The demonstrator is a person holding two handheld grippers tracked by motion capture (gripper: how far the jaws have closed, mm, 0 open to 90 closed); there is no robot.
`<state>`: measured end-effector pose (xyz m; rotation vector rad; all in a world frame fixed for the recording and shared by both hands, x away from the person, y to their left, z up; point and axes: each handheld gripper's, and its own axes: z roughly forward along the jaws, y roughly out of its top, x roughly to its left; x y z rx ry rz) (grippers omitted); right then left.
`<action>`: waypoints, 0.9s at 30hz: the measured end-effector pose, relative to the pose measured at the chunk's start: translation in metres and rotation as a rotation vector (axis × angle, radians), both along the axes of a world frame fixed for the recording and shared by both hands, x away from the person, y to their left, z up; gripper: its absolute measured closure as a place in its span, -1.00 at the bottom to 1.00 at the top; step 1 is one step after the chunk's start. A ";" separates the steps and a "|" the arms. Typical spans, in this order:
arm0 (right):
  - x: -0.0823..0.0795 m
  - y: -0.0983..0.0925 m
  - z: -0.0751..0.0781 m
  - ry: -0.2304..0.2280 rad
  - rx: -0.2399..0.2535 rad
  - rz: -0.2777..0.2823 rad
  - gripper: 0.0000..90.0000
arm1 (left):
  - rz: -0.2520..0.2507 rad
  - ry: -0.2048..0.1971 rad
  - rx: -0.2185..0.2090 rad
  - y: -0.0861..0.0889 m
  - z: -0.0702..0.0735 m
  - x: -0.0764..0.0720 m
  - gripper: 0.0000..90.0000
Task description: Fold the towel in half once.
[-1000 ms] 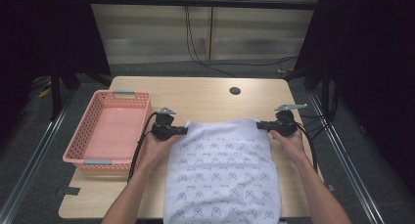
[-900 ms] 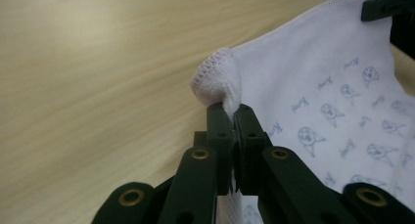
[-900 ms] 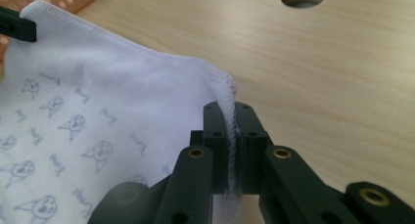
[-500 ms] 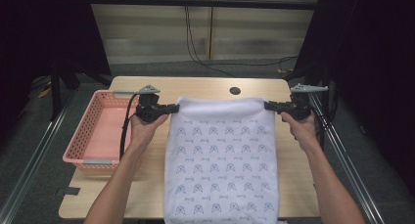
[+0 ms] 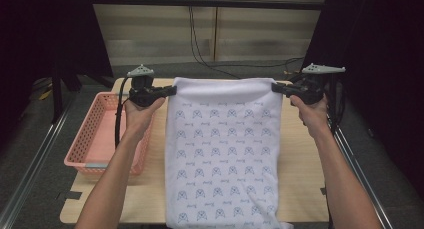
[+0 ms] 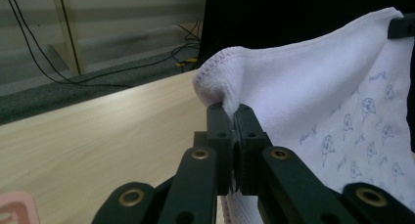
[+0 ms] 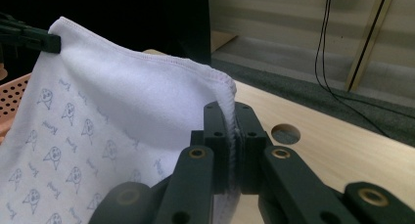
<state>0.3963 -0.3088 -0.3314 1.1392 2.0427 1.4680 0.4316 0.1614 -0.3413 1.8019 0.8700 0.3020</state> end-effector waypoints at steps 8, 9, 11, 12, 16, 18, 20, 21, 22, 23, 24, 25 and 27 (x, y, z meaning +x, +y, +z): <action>0.005 0.000 0.031 -0.050 0.009 -0.014 0.93 | 0.003 -0.039 0.001 -0.001 0.023 0.008 0.95; 0.006 -0.001 0.034 -0.057 0.006 -0.017 0.93 | 0.005 -0.044 -0.004 -0.001 0.025 0.009 0.95; 0.009 -0.001 0.041 -0.062 0.003 -0.022 0.93 | 0.005 -0.046 -0.004 -0.003 0.029 0.012 0.95; 0.010 -0.001 0.044 -0.062 0.000 -0.026 0.93 | 0.004 -0.048 -0.001 -0.004 0.032 0.015 0.95; 0.020 -0.002 0.058 -0.069 -0.001 -0.045 0.93 | 0.021 -0.051 -0.015 -0.008 0.040 0.026 0.95; 0.027 -0.002 0.064 -0.070 -0.005 -0.055 0.93 | 0.028 -0.061 -0.021 -0.008 0.046 0.030 0.95; 0.033 -0.002 0.069 -0.065 -0.010 -0.067 0.93 | 0.028 -0.081 -0.014 -0.010 0.056 0.034 0.95; 0.035 -0.003 0.072 -0.066 -0.011 -0.074 0.94 | 0.030 -0.084 -0.024 -0.011 0.059 0.035 0.95; 0.037 -0.003 0.075 -0.067 -0.014 -0.079 0.94 | 0.024 -0.094 -0.026 -0.012 0.063 0.036 0.95; 0.039 -0.004 0.078 -0.073 -0.010 -0.086 0.94 | 0.025 -0.102 -0.043 -0.012 0.067 0.036 0.95; 0.039 -0.005 0.083 -0.079 -0.001 -0.092 0.94 | 0.022 -0.103 -0.055 -0.012 0.067 0.036 0.95; 0.038 -0.006 0.085 -0.084 0.009 -0.096 0.94 | 0.020 -0.103 -0.052 -0.013 0.067 0.036 0.95; 0.036 -0.008 0.085 -0.083 0.008 -0.088 0.94 | 0.001 -0.089 -0.052 -0.013 0.061 0.033 0.95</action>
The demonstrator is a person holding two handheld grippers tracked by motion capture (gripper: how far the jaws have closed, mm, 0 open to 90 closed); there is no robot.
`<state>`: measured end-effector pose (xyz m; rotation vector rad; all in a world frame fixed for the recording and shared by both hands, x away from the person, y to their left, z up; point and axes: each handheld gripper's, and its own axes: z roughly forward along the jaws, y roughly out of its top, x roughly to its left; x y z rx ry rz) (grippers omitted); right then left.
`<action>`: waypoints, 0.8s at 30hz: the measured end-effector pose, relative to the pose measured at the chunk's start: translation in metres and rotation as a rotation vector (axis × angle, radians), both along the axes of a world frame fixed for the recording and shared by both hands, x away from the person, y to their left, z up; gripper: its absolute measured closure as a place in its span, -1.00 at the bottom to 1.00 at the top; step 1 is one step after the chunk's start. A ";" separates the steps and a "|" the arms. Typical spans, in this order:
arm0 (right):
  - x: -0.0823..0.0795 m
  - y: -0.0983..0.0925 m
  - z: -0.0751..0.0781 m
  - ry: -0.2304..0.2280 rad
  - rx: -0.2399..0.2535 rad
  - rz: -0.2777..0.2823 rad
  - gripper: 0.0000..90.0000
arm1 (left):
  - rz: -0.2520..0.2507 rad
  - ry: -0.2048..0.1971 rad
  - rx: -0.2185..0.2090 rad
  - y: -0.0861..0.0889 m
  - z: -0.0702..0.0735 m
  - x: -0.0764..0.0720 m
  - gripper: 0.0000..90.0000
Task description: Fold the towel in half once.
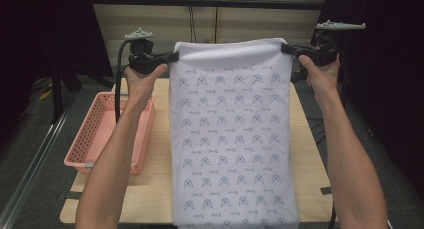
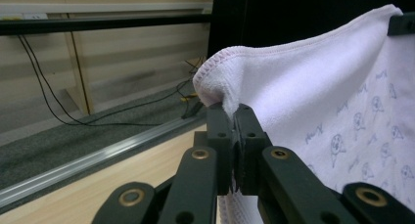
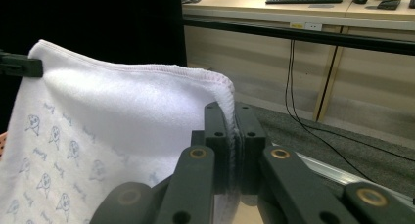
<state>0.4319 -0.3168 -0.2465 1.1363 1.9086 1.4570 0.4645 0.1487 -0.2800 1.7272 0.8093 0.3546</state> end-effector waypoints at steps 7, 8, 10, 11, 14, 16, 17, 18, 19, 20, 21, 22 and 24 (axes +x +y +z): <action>-0.025 -0.009 -0.032 0.050 0.041 0.034 0.94 | -0.067 0.043 0.024 -0.001 -0.029 -0.022 0.95; -0.029 -0.012 -0.038 0.061 0.058 0.050 0.94 | -0.075 0.048 0.023 0.000 -0.034 -0.026 0.95; -0.041 -0.014 -0.048 0.078 0.047 0.063 0.94 | -0.091 0.064 -0.004 0.002 -0.044 -0.038 0.95; -0.046 -0.015 -0.052 0.083 0.051 0.075 0.94 | -0.091 0.071 -0.007 0.002 -0.047 -0.042 0.95; -0.063 -0.016 -0.065 0.100 0.038 0.103 0.94 | -0.118 0.087 -0.034 0.002 -0.057 -0.062 0.95; -0.078 -0.017 -0.076 0.103 0.054 0.123 0.94 | -0.139 0.096 -0.046 0.003 -0.063 -0.075 0.95; -0.085 -0.017 -0.081 0.109 0.055 0.133 0.94 | -0.147 0.102 -0.029 0.004 -0.066 -0.082 0.95; -0.092 -0.018 -0.086 0.116 0.048 0.139 0.94 | -0.150 0.110 -0.022 0.005 -0.070 -0.088 0.95; -0.100 -0.019 -0.091 0.121 0.050 0.146 0.94 | -0.152 0.122 -0.024 0.006 -0.074 -0.095 0.95; -0.107 -0.019 -0.095 0.124 0.058 0.159 0.94 | -0.158 0.125 -0.014 0.007 -0.077 -0.103 0.95; -0.116 -0.020 -0.100 0.128 0.066 0.167 0.94 | -0.159 0.133 0.003 0.007 -0.081 -0.110 0.95; -0.124 -0.020 -0.105 0.133 0.075 0.178 0.94 | -0.166 0.135 0.013 0.008 -0.084 -0.119 0.95; -0.140 -0.019 -0.114 0.155 0.059 0.196 0.94 | -0.187 0.154 0.007 0.011 -0.092 -0.136 0.95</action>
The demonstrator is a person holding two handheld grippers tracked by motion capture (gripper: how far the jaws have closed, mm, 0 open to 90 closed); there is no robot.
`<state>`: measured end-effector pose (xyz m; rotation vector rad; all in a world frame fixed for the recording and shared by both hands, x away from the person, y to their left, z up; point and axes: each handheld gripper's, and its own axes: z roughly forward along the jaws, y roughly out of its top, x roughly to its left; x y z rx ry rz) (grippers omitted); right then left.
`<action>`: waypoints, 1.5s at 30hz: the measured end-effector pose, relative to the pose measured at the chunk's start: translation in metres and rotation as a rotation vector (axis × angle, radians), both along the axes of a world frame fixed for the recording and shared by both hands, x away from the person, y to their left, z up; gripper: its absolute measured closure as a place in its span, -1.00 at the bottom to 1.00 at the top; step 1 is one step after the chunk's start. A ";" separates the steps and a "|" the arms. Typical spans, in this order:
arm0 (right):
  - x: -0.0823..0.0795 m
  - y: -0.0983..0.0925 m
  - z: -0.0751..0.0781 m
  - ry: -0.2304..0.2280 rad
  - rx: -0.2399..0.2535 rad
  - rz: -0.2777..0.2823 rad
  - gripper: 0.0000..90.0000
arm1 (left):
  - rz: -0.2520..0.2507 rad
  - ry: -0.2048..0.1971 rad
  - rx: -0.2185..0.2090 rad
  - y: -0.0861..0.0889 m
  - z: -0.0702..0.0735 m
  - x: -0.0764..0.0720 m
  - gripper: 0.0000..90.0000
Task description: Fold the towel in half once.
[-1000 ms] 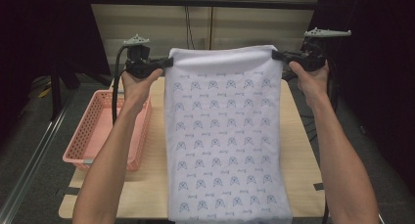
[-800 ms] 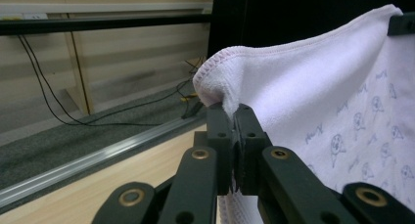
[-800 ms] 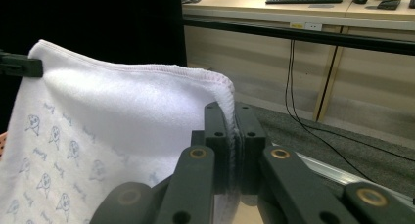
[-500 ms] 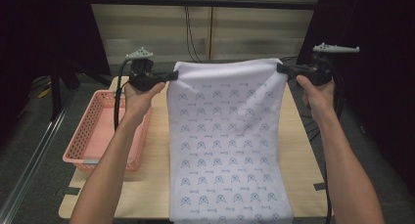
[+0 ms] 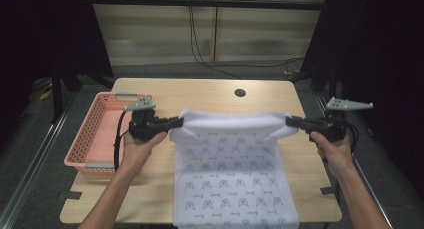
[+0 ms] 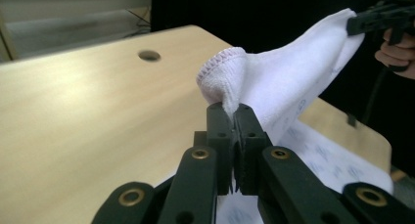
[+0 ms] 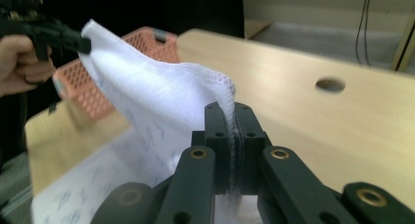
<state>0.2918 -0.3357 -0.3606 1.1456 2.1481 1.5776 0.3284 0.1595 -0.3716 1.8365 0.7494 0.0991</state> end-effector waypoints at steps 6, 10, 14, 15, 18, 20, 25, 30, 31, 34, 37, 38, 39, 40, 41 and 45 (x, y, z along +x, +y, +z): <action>-0.042 0.005 -0.023 0.076 -0.059 0.059 0.94 | -0.058 0.088 0.046 0.004 -0.026 -0.039 0.95; -0.062 0.009 -0.046 0.146 -0.085 0.088 0.94 | -0.068 0.153 0.086 0.008 -0.053 -0.060 0.94; -0.081 0.014 -0.072 0.215 -0.097 0.106 0.94 | -0.070 0.219 0.103 0.014 -0.079 -0.078 0.94; -0.085 0.017 -0.079 0.233 -0.125 0.114 0.94 | -0.068 0.225 0.124 0.014 -0.084 -0.081 0.94; -0.094 0.023 -0.095 0.278 -0.167 0.128 0.94 | -0.071 0.268 0.133 0.013 -0.103 -0.088 0.94; -0.096 0.026 -0.107 0.314 -0.180 0.129 0.94 | -0.099 0.297 0.175 0.009 -0.113 -0.090 0.94; -0.092 0.027 -0.120 0.374 -0.244 0.122 0.94 | -0.140 0.321 0.227 0.001 -0.122 -0.088 0.94; -0.086 0.033 -0.129 0.396 -0.305 0.130 0.95 | -0.137 0.338 0.238 -0.004 -0.125 -0.082 0.94; -0.085 0.033 -0.129 0.402 -0.301 0.122 0.95 | -0.132 0.335 0.239 -0.004 -0.125 -0.080 0.94; -0.081 0.032 -0.131 0.393 -0.287 0.114 0.95 | -0.114 0.317 0.257 -0.008 -0.124 -0.073 0.95; -0.073 0.032 -0.131 0.391 -0.286 0.081 0.95 | -0.089 0.290 0.281 -0.012 -0.123 -0.059 0.95; -0.069 0.031 -0.131 0.385 -0.287 0.075 0.95 | -0.074 0.280 0.275 -0.013 -0.124 -0.055 0.95; -0.067 0.031 -0.131 0.380 -0.295 0.069 0.95 | -0.071 0.278 0.270 -0.014 -0.125 -0.048 0.95; -0.062 0.030 -0.131 0.374 -0.302 0.066 0.95 | -0.064 0.284 0.269 -0.015 -0.125 -0.043 0.95; -0.058 0.028 -0.131 0.381 -0.293 0.062 0.95 | -0.058 0.275 0.279 -0.016 -0.125 -0.038 0.95; -0.043 0.023 -0.133 0.383 -0.269 0.039 0.95 | -0.034 0.262 0.297 -0.024 -0.124 -0.019 0.95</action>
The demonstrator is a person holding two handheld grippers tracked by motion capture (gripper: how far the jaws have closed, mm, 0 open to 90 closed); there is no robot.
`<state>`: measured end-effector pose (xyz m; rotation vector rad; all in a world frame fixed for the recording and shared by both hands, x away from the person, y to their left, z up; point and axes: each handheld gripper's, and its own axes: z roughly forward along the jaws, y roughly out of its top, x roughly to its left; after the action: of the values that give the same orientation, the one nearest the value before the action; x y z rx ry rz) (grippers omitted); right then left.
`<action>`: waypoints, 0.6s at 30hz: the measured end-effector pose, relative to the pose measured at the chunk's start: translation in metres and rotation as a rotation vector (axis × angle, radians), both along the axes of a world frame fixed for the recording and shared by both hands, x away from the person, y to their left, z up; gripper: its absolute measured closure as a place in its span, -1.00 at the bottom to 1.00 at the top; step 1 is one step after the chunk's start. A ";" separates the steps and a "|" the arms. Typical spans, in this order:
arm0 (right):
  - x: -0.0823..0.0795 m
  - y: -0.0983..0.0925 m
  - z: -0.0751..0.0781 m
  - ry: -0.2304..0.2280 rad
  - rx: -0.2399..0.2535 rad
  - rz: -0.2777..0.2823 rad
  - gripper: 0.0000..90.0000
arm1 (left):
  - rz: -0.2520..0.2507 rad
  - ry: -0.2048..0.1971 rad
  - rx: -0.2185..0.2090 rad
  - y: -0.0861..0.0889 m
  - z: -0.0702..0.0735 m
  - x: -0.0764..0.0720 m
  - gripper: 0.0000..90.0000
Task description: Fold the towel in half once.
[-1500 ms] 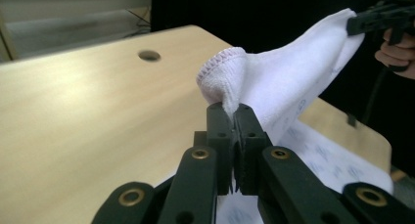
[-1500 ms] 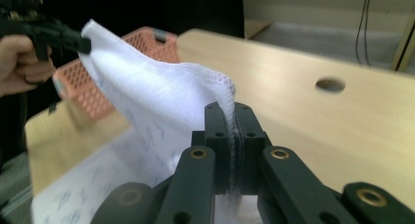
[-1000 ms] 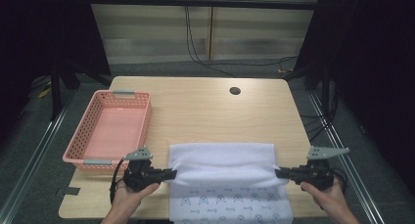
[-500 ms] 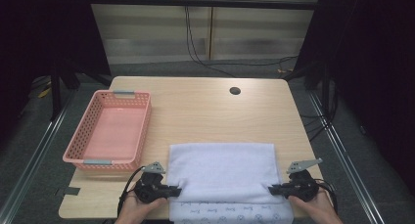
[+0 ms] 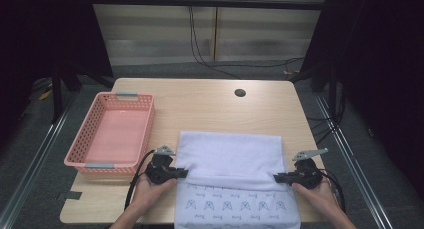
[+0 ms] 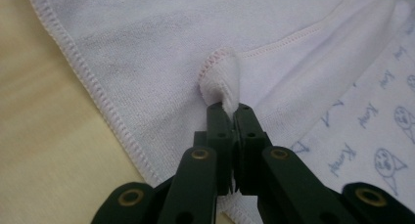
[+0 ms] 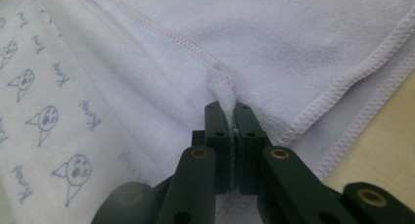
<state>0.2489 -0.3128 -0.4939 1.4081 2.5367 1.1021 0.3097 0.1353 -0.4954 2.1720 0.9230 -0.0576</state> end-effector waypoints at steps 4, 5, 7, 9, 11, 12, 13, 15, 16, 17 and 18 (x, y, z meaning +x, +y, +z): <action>0.015 -0.001 0.000 -0.001 -0.003 -0.020 0.95 | 0.028 -0.014 0.006 -0.003 -0.001 0.019 0.95; 0.020 -0.001 -0.001 -0.004 -0.002 -0.024 0.95 | 0.032 -0.015 0.005 -0.004 -0.001 0.023 0.95; 0.027 -0.001 -0.001 -0.007 -0.001 -0.029 0.95 | 0.040 -0.025 0.024 -0.006 0.000 0.030 0.95; 0.036 -0.001 -0.001 -0.012 -0.006 -0.039 0.95 | 0.049 -0.030 0.035 -0.007 0.001 0.038 0.95; 0.045 0.000 -0.001 -0.015 -0.015 -0.046 0.95 | 0.068 -0.040 0.048 -0.009 0.001 0.048 0.95; 0.050 0.001 -0.001 -0.017 -0.019 -0.050 0.95 | 0.080 -0.034 0.046 -0.008 0.001 0.054 0.95; 0.056 0.001 -0.002 -0.022 -0.019 -0.052 0.95 | 0.097 -0.030 0.040 -0.008 0.001 0.058 0.95; 0.064 0.002 -0.002 -0.021 -0.012 -0.063 0.95 | 0.116 -0.033 0.034 -0.006 -0.001 0.066 0.95; 0.070 0.003 -0.002 -0.023 -0.018 -0.065 0.95 | 0.130 -0.033 0.032 -0.007 -0.001 0.070 0.95; 0.074 0.003 -0.002 -0.029 -0.023 -0.066 0.95 | 0.138 -0.040 0.037 -0.007 0.000 0.073 0.95; 0.077 0.005 -0.002 -0.029 -0.025 -0.071 0.95 | 0.143 -0.046 0.039 -0.007 -0.001 0.075 0.95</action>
<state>0.3262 -0.3082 -0.4961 1.4531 2.4523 1.0675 0.3851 0.1279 -0.4962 2.1276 1.0584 0.0803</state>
